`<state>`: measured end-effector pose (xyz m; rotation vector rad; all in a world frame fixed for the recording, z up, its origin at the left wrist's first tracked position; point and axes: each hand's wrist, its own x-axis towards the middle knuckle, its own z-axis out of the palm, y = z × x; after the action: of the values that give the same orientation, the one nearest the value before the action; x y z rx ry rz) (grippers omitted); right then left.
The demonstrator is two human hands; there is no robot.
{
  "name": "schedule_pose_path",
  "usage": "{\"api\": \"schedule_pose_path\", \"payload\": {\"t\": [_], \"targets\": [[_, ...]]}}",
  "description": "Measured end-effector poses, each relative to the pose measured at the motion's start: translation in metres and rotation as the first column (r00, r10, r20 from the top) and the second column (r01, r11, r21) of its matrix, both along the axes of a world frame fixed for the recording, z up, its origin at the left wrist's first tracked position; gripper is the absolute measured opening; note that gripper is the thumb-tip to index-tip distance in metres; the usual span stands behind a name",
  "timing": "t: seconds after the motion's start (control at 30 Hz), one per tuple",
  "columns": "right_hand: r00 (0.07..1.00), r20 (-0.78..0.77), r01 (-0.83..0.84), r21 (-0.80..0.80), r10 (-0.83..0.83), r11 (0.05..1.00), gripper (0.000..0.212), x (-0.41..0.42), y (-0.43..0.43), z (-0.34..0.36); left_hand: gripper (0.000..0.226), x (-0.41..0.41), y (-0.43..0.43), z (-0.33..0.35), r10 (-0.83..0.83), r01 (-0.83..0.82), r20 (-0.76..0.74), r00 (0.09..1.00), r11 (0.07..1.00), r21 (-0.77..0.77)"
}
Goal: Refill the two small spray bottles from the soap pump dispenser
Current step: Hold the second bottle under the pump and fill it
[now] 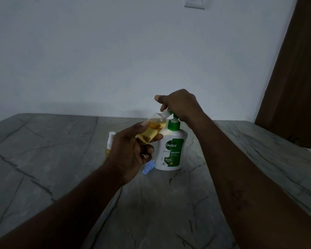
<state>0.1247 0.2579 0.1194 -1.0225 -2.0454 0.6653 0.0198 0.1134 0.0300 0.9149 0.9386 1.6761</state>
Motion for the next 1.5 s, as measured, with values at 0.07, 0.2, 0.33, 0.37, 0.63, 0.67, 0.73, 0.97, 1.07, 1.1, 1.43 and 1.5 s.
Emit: {"api": "schedule_pose_path", "payload": {"t": [0.07, 0.2, 0.33, 0.37, 0.63, 0.67, 0.73, 0.97, 1.07, 1.1, 1.43, 1.5], "targets": [[1.000, -0.003, -0.011, -0.026, 0.011, 1.000, 0.040, 0.0006, 0.0001, -0.0010, 0.053, -0.0006, 0.0006, -0.0004, 0.000, 0.000, 0.011, 1.000, 1.000, -0.002], [0.999, 0.026, -0.035, -0.127, 0.038, 0.991, 0.041, -0.0002, 0.0012, -0.0047, 0.053, -0.0016, 0.0011, -0.0018, 0.011, -0.010, 0.019, 1.000, 1.000, -0.010], [0.999, 0.028, -0.030, -0.163, 0.035, 0.986, 0.042, -0.0002, 0.0007, -0.0059, 0.053, -0.0029, 0.0013, -0.0027, 0.019, -0.019, 0.020, 1.000, 1.000, -0.022], [0.999, 0.025, -0.029, -0.151, 0.033, 0.988, 0.042, 0.0004, 0.0003, -0.0060, 0.054, -0.0030, 0.0016, -0.0026, 0.020, -0.020, 0.020, 1.000, 1.000, -0.025], [1.000, 0.002, 0.004, 0.003, -0.004, 1.000, 0.043, 0.0002, 0.0004, -0.0006, 0.055, 0.0000, 0.0001, 0.0019, 0.008, -0.008, 0.019, 1.000, 1.000, -0.016], [1.000, -0.005, -0.003, -0.008, 0.003, 1.000, 0.043, 0.0007, 0.0004, -0.0007, 0.054, 0.0000, 0.0000, 0.0022, 0.006, -0.005, 0.019, 1.000, 1.000, -0.014], [1.000, -0.010, -0.019, -0.036, 0.018, 0.999, 0.041, 0.0011, 0.0004, -0.0019, 0.054, -0.0003, -0.0002, 0.0022, 0.001, 0.000, 0.021, 1.000, 1.000, -0.013], [0.998, 0.032, -0.041, -0.199, 0.048, 0.979, 0.045, -0.0027, 0.0042, -0.0078, 0.058, -0.0024, 0.0002, 0.0000, 0.030, -0.029, 0.022, 0.999, 0.999, -0.036], [0.999, 0.017, -0.026, -0.135, 0.029, 0.991, 0.042, -0.0011, 0.0028, -0.0077, 0.056, -0.0017, -0.0004, 0.0000, 0.035, -0.035, 0.018, 0.999, 0.999, -0.036], [1.000, 0.011, -0.017, -0.100, 0.019, 0.995, 0.041, -0.0006, 0.0025, -0.0074, 0.056, -0.0012, -0.0008, 0.0003, 0.035, -0.034, 0.020, 0.999, 0.999, -0.036], [1.000, 0.022, 0.006, 0.017, -0.007, 1.000, 0.042, -0.0015, 0.0035, -0.0016, 0.058, 0.0012, -0.0019, 0.0040, 0.023, -0.023, 0.021, 1.000, 1.000, -0.008], [0.999, 0.034, 0.008, 0.001, -0.008, 1.000, 0.040, -0.0017, 0.0036, -0.0014, 0.058, 0.0021, -0.0019, 0.0041, 0.023, -0.023, 0.017, 1.000, 1.000, -0.005]]}}
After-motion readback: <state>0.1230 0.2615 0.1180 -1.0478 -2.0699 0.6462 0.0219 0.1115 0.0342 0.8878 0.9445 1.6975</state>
